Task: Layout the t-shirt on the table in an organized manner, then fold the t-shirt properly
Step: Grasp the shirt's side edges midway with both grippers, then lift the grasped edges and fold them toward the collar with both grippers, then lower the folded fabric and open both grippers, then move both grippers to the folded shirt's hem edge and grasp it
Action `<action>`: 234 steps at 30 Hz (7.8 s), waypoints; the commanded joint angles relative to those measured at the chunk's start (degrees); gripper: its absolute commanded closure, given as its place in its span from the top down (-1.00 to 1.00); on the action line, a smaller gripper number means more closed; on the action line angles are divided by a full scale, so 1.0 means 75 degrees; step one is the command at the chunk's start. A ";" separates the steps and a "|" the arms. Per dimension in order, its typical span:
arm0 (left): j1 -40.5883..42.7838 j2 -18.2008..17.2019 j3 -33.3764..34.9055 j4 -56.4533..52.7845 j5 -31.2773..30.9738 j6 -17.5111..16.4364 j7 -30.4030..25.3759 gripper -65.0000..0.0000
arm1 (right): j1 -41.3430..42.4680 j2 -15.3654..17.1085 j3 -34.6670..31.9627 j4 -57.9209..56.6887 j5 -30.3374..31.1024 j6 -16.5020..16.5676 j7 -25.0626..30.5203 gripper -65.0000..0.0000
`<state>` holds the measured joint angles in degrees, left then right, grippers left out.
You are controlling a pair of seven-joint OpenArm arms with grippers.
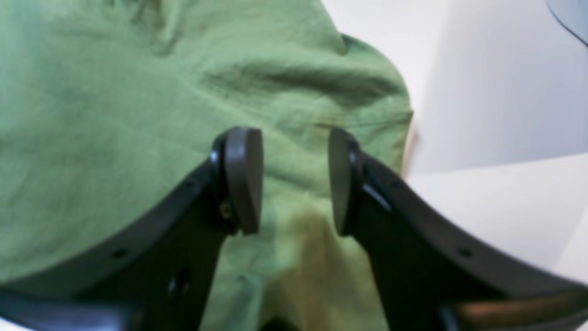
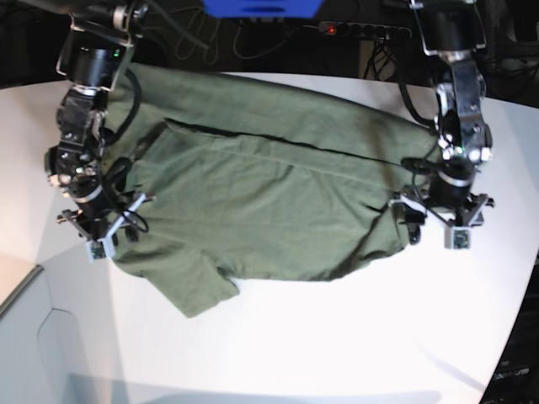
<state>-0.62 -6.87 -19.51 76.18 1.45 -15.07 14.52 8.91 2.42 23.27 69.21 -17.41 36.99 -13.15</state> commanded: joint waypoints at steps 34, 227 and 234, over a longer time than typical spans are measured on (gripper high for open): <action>-0.0439 0.0020 0.0649 -0.0810 -0.0082 -0.0024 -0.0172 -1.00 | 0.0799 0.0188 -0.0060 -0.0220 0.0147 0.0401 0.0176 -0.22; 0.1730 -0.0519 -0.1191 0.1136 -0.2462 -0.0024 -0.0172 -1.00 | -0.0912 -0.0152 -0.0459 0.2523 0.0205 -0.0976 0.1442 0.20; 0.1753 -0.0508 -0.1179 0.1136 -0.2462 -0.0024 -0.0172 -1.00 | -0.0385 0.0059 -0.0928 0.1316 0.0182 -0.0683 0.1419 0.21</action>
<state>12.80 -10.07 -28.08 83.81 -16.60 -15.20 14.79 4.43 2.74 16.32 77.67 -17.08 30.85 -4.67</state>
